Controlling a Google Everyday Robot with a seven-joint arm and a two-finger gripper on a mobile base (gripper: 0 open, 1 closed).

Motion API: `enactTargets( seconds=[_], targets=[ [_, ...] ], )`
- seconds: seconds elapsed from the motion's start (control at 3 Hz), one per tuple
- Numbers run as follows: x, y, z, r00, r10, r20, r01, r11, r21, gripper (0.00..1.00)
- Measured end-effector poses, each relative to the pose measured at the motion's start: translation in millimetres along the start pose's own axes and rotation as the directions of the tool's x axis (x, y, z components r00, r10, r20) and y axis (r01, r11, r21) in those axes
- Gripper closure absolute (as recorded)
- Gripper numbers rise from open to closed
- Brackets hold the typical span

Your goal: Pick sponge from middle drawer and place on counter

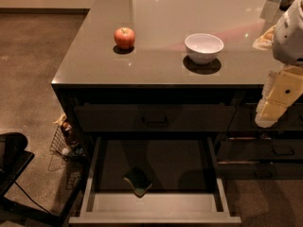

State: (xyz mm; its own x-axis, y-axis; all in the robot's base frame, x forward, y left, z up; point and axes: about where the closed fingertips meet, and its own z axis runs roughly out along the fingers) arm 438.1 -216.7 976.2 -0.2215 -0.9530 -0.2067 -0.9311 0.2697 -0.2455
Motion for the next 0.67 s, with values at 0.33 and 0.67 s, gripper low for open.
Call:
enactTargets(
  seconds=[0.33, 0.67],
  targets=[
    [0.0, 0.0, 0.0, 1.0, 0.0, 0.0, 0.0, 1.0, 0.0, 0.0],
    [-7.0, -5.9, 17.4, 0.997, 0.046, 0.066, -0.048, 0.9986, 0.021, 0.0]
  ],
)
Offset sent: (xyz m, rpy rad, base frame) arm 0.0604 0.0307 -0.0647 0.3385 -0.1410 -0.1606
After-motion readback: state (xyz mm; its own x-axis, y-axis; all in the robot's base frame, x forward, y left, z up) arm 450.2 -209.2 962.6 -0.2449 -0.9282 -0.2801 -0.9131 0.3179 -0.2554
